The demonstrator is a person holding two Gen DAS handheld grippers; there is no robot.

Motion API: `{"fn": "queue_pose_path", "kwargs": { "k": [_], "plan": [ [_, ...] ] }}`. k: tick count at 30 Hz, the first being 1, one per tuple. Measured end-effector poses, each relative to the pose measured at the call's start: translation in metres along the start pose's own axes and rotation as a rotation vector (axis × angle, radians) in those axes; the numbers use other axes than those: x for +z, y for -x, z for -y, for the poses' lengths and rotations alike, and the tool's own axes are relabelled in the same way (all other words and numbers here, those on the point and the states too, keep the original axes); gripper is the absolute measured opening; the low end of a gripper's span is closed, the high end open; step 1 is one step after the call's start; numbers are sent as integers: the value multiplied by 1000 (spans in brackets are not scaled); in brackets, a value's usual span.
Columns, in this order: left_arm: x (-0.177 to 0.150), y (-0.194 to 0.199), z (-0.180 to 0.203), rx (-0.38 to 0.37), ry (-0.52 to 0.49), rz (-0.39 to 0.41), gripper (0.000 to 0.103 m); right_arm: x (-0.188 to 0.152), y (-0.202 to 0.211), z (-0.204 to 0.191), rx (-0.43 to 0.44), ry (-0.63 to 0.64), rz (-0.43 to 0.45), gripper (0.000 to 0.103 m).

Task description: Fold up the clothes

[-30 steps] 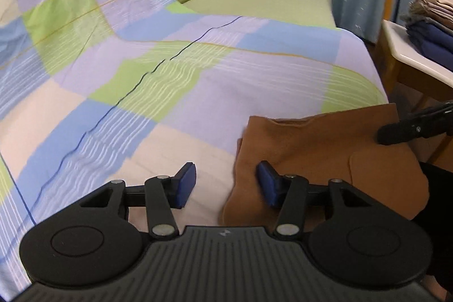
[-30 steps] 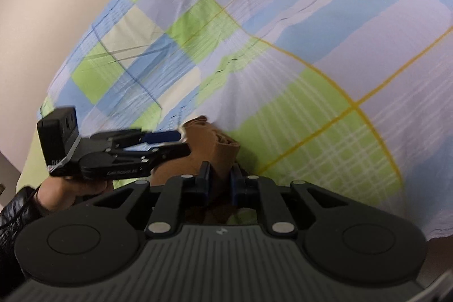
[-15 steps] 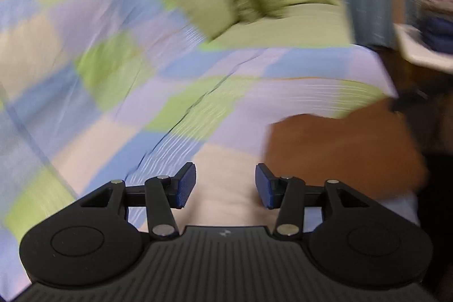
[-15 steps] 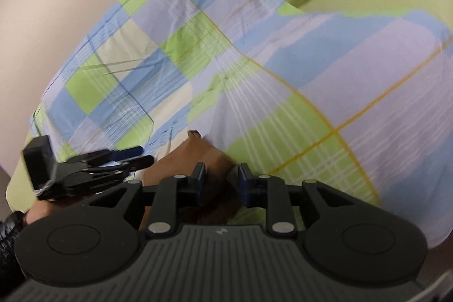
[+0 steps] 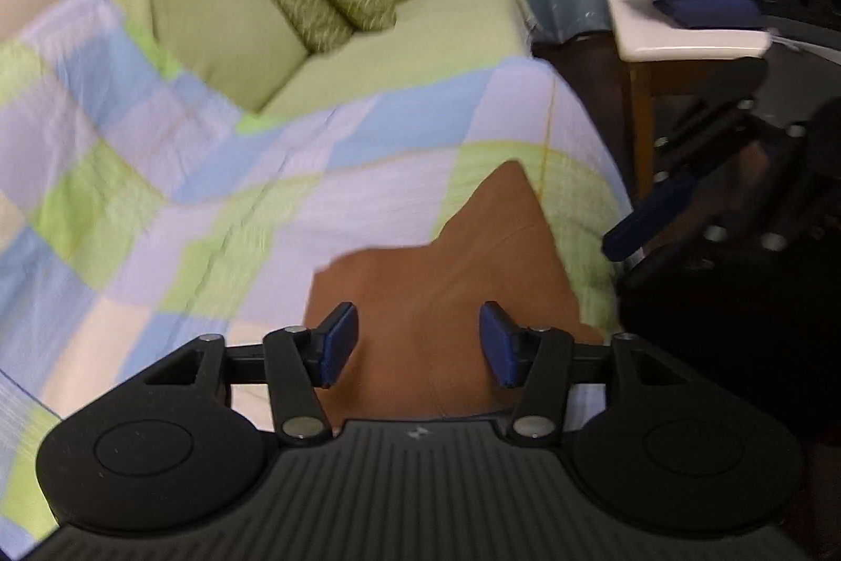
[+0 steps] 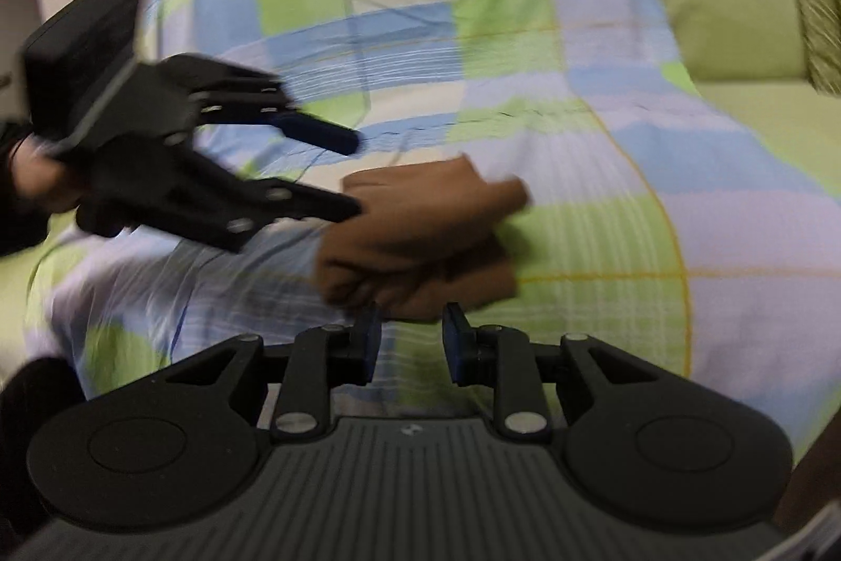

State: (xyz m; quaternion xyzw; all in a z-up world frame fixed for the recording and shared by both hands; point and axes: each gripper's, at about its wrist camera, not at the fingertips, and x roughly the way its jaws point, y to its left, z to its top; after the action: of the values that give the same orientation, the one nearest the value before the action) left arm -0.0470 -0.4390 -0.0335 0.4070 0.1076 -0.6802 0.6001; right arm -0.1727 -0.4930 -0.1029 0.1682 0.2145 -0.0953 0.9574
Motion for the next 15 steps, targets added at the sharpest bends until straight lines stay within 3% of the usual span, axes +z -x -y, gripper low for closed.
{"fn": "queue_pose_path", "kwargs": {
  "k": [3, 6, 8, 13, 15],
  "plan": [
    [4, 1, -14, -8, 81, 13, 58, 3, -9, 0, -2, 33, -19, 32],
    [9, 7, -25, -16, 138, 34, 58, 2, -14, -9, -11, 158, -17, 32],
    [11, 3, -28, -18, 137, 23, 58, 5, -19, -14, 26, 217, -19, 32],
    [9, -9, -34, -31, 120, -4, 58, 18, -34, -8, 124, 197, -56, 37],
    [7, -8, -35, -35, 118, -4, 58, 18, -34, -18, 111, 333, -85, 40]
  ]
}}
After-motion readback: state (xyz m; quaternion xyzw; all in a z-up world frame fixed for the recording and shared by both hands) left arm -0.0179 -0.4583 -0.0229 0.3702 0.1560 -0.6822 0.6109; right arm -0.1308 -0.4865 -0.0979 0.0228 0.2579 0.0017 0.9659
